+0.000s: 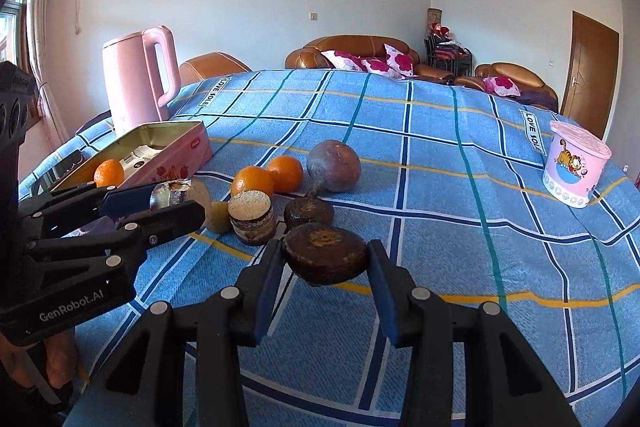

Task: Organize fruits
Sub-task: 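Grasp the small labeled can with the left tool while the right tool grasps the dark brown round fruit, then carry the can in the left tool and the dark fruit in the right tool over the tin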

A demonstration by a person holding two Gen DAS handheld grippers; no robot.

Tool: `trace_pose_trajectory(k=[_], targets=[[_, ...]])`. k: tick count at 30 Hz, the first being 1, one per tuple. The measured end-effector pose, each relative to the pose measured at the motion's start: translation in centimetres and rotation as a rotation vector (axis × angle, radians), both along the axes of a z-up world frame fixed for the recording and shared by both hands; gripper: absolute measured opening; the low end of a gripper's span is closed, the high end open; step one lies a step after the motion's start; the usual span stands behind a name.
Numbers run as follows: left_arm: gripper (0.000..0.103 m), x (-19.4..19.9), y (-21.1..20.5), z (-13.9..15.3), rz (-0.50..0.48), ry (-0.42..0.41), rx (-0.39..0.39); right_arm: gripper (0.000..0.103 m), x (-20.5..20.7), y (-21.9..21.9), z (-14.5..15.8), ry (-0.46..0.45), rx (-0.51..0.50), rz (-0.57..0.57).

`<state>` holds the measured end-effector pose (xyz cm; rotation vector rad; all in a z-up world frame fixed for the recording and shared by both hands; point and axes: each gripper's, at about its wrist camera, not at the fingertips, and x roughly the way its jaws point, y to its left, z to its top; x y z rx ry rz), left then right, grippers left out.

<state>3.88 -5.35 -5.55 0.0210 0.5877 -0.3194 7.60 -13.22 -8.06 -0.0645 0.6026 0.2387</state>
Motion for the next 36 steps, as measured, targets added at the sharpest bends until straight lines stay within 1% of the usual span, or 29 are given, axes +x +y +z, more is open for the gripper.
trace_pose_trajectory(k=[22, 36], targets=[[0.042, -1.8, 0.5, 0.9, 0.016, -0.12, -0.021, 0.045, -1.9, -0.5, 1.0, -0.12, 0.03, 0.01], [0.042, -2.6, 1.0, 1.4, 0.035, -0.173, -0.039, 0.045, -2.7, -0.9, 1.2, -0.165, 0.051, 0.014]])
